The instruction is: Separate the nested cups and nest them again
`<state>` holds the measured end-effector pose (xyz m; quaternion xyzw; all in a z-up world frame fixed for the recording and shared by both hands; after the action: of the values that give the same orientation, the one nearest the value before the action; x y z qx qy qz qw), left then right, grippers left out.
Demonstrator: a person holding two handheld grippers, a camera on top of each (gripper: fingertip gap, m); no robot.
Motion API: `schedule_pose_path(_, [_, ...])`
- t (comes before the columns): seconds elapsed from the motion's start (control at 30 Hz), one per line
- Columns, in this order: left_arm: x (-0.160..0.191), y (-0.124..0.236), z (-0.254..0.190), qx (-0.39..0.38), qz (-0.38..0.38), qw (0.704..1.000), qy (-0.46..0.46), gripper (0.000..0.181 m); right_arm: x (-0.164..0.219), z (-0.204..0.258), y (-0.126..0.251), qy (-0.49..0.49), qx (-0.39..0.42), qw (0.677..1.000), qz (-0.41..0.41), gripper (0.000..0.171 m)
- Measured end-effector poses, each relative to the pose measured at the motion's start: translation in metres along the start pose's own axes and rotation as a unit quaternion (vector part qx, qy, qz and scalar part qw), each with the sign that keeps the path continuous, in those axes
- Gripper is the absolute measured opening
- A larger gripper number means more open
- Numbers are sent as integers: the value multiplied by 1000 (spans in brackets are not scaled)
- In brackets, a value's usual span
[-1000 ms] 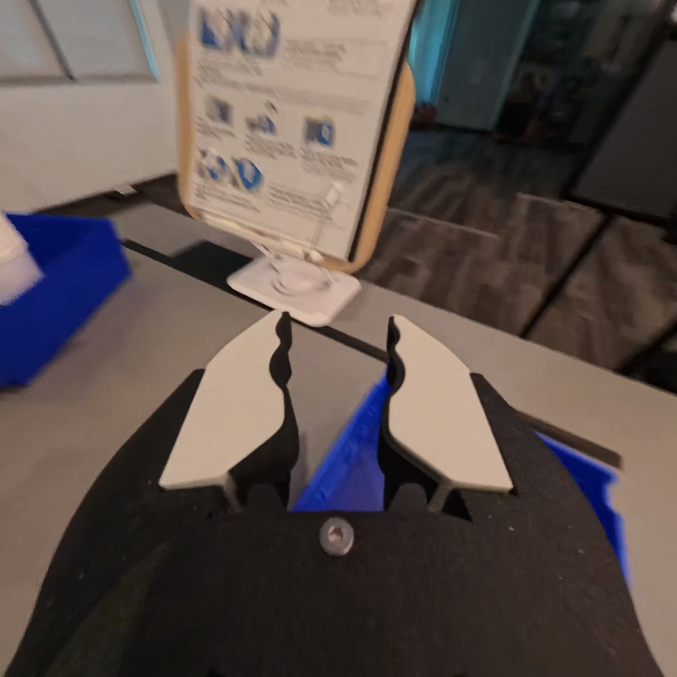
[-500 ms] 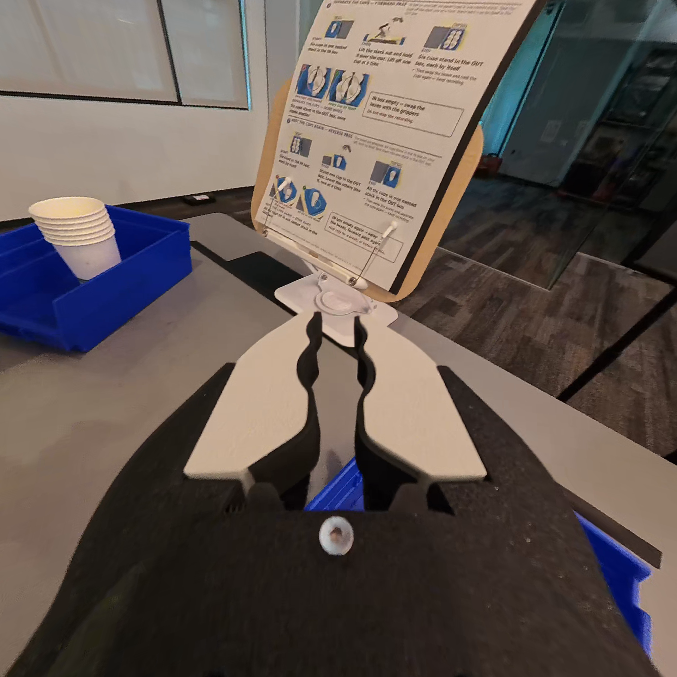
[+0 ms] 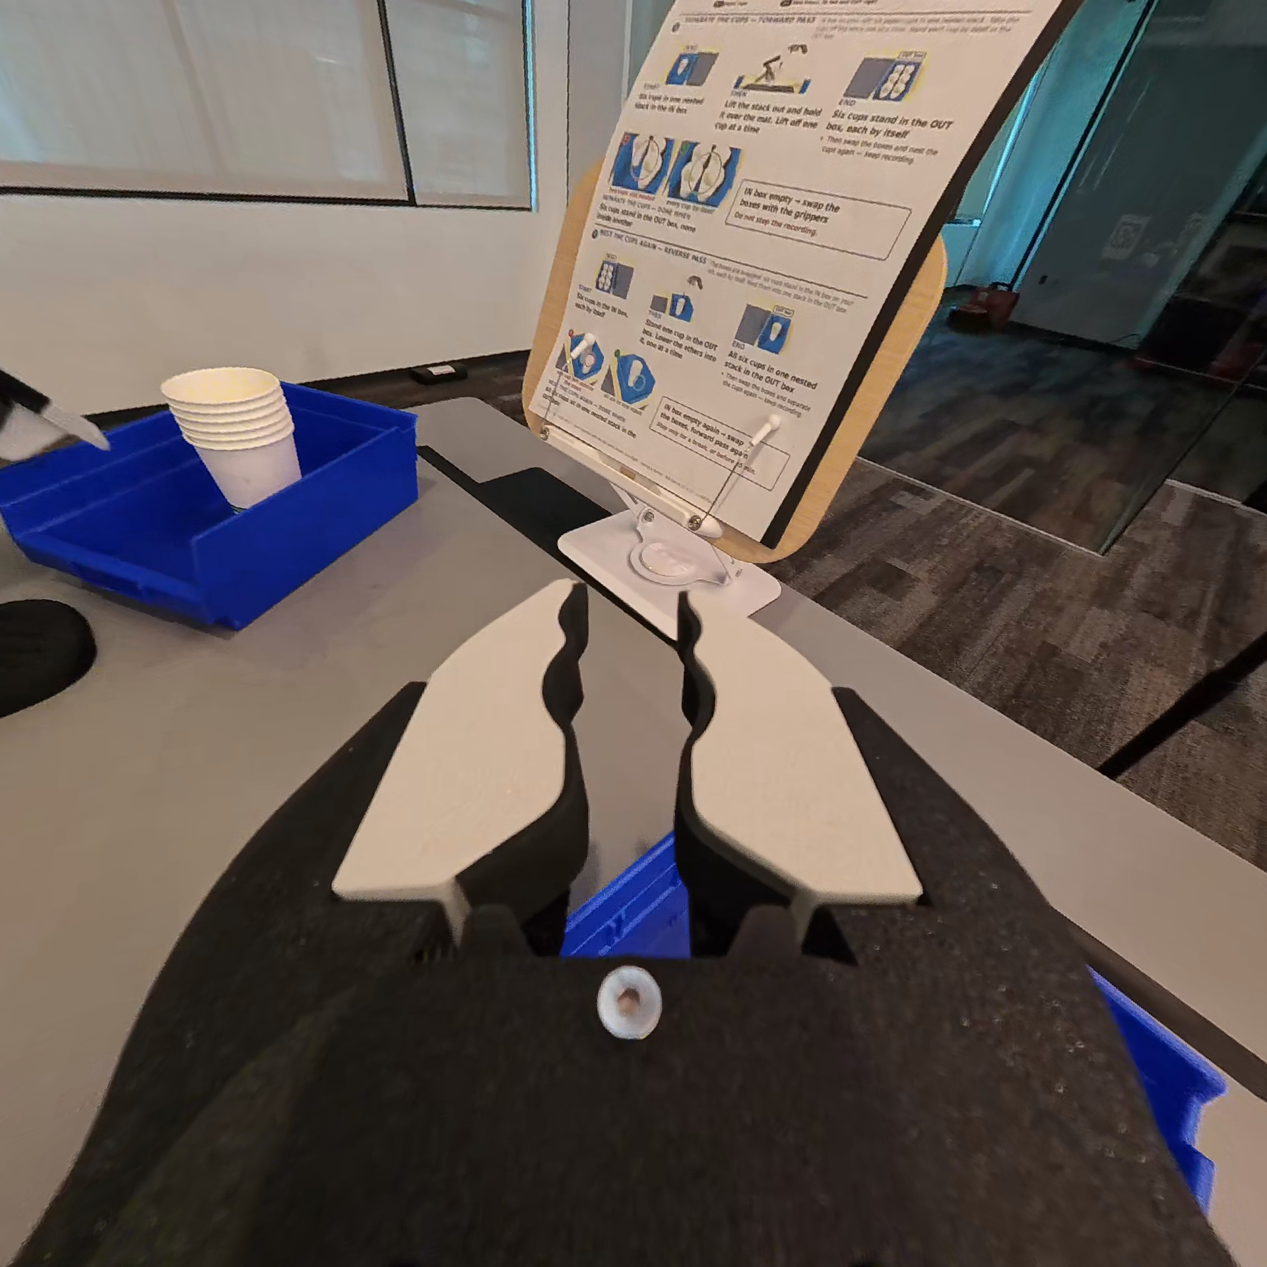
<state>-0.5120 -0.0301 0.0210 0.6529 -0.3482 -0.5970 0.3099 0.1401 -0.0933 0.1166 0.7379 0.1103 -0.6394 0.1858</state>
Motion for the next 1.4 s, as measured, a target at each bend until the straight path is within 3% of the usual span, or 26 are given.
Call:
schedule_pose_path(0.17, [8,-28,-9,-7,76,997,-35,64,5,-1,1,9,-1,1000,22,24])
schedule_pose_path(0.33, [4,-40,-6,-88,103,988,-78,23,11,-5,3,6,1,1000,26,24])
schedule_pose_path(0.53, [0,-41,-4,-51,110,986,-118,20,13,-12,6,1,4,1000,26,24])
schedule_pose_path(0.77, [-9,-44,18,115,61,986,-101,8,15,-13,2,5,-1,999,38,24])
schedule_pose_path(0.87, [-11,-46,24,117,53,978,-162,8,18,-12,-1,14,-1,999,52,24])
schedule_pose_path(1.4, [-21,-54,19,158,64,958,-232,12,30,-6,-19,55,8,991,119,25])
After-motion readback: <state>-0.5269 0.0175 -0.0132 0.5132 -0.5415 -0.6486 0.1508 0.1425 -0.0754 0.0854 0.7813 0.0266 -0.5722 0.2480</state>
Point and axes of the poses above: each gripper's, where its closed fingertips meet, y back along the fingers, x out of its underside, z = x × y across the jaws, the point moved 9 cm from there along y, back along the fingers, and after that the axes turned 9 degrees about x, right-handed, at the moved point
